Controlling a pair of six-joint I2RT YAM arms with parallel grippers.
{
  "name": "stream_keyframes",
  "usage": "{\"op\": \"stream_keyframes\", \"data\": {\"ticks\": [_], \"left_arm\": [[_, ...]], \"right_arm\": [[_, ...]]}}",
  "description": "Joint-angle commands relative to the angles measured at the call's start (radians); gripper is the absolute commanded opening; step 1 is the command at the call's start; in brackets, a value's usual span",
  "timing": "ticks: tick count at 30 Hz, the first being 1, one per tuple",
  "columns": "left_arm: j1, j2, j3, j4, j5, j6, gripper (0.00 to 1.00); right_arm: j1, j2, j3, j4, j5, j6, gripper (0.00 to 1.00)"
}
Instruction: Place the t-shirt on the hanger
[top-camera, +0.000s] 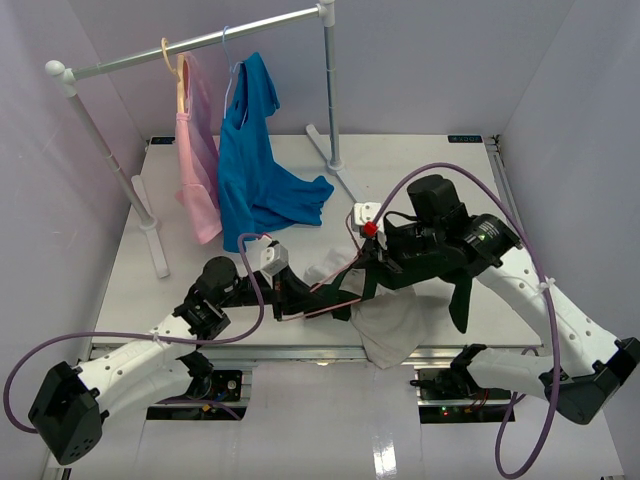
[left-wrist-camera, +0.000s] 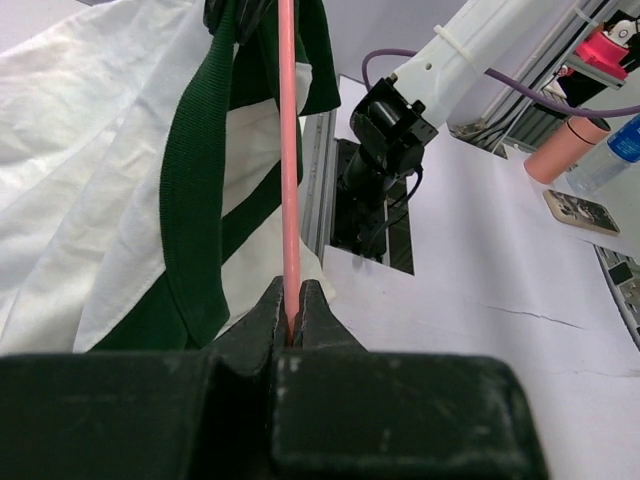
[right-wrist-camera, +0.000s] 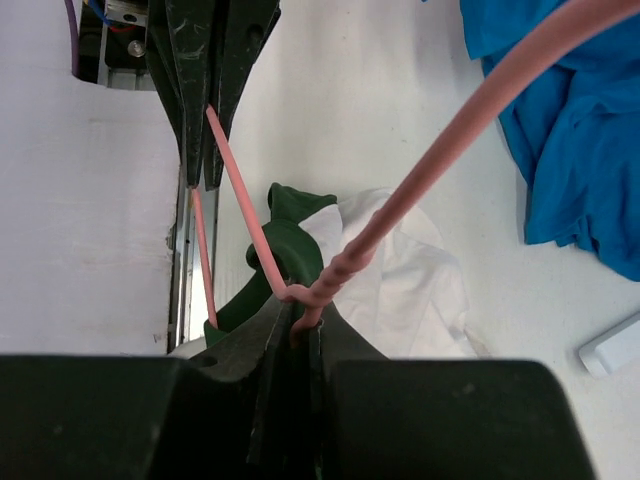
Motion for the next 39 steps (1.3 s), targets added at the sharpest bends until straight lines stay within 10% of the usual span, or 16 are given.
{"op": "stream_keyframes", "data": {"ticks": [1,6,11,19,28,39], "left_arm": [[-0.003,-0.008,0.076,0.029,-0.092,-0.001,0.12],[-0.003,0.004,0.216,-0.137,-0.378,0.005,0.57],[-0.001,-0.008,0.399,-0.344,-0.626,0.069,0.78],[-0.001,-0.009,0.357,-0.431,-0.527,-0.015,0.69],[-0.016,0.078,0.109,-0.112,-0.417,-0.104,0.65],[-0.108,0.294,0.142,0.011,-0.546,-0.123,0.65]], "right_arm": [[-0.001,-0.115,-0.080,0.167,-0.064,0.110,0.08],[0.000,-0.165,-0.146,0.249,0.089,0.244,0.08],[0.000,-0.207,-0.170,0.266,0.301,0.355,0.08],[0.001,-0.212,-0.129,0.276,0.529,0.553,0.08],[0.002,-0.175,-0.134,0.351,0.811,0.732,0.08],[0.009,-0.198,-0.214,0.434,0.800,0.786,0.08]]}}
